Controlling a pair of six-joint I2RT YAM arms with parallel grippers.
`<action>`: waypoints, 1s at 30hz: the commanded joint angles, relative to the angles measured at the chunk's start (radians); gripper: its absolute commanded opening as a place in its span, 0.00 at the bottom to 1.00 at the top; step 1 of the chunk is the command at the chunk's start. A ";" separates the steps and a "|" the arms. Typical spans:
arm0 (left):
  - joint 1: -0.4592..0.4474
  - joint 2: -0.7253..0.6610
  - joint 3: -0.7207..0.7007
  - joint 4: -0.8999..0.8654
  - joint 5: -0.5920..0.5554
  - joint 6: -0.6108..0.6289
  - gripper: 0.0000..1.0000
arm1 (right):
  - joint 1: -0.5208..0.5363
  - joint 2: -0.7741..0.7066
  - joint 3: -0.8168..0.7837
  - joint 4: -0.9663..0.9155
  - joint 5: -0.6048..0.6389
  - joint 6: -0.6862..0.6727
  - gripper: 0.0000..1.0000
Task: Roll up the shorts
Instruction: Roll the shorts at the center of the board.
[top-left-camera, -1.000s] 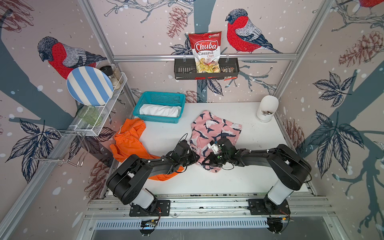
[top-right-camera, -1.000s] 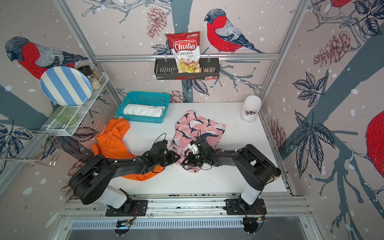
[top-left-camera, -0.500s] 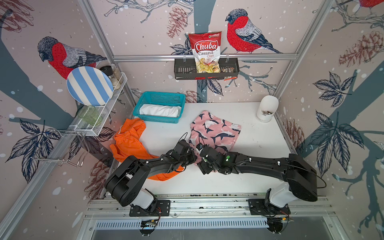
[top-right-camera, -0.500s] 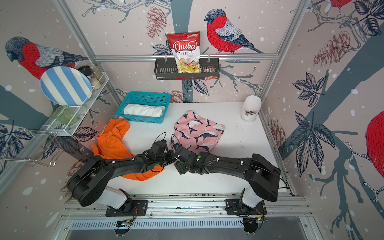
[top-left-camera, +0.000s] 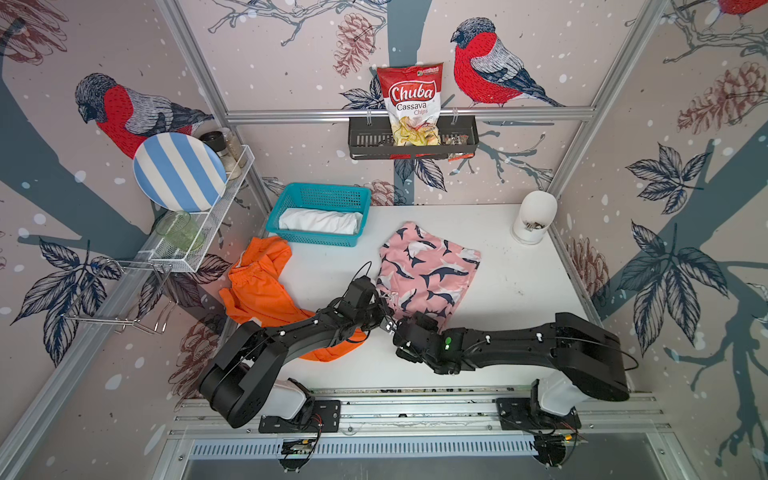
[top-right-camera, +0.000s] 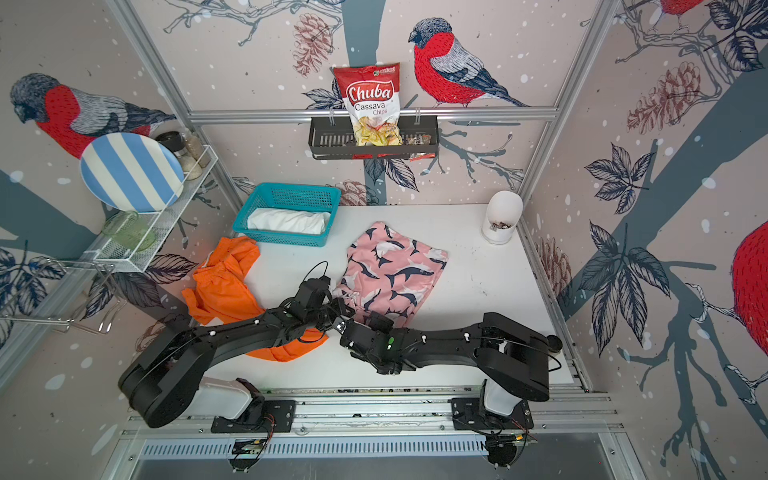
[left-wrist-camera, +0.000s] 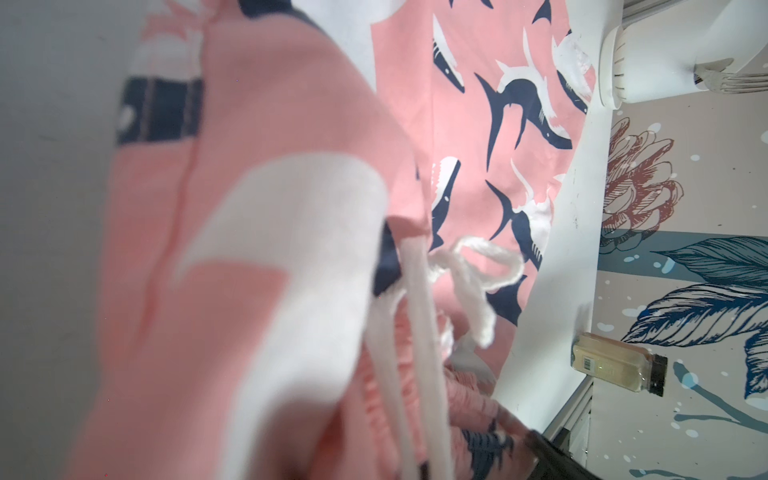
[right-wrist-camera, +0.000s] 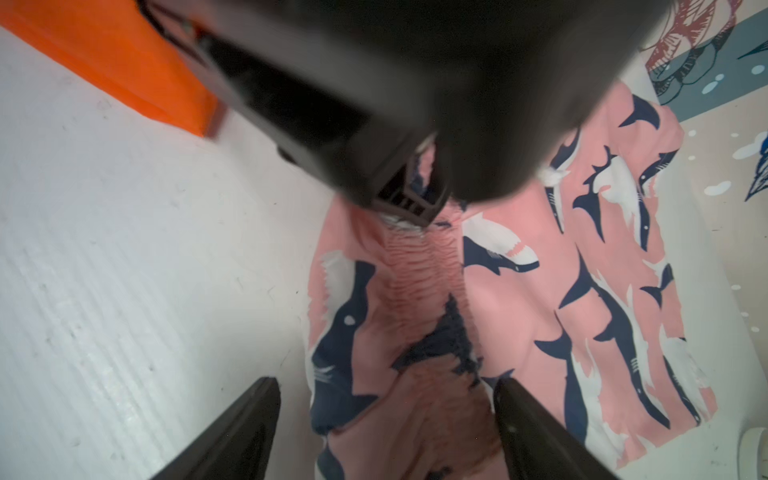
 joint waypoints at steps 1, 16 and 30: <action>0.007 -0.012 0.001 -0.006 0.024 -0.003 0.08 | -0.009 0.032 -0.028 0.121 -0.012 -0.023 0.80; 0.031 -0.023 -0.007 0.001 0.071 -0.024 0.09 | 0.037 -0.009 -0.148 0.286 0.105 0.022 0.78; 0.034 -0.079 -0.005 -0.058 0.085 -0.030 0.09 | 0.051 0.059 -0.243 0.652 0.273 -0.215 0.78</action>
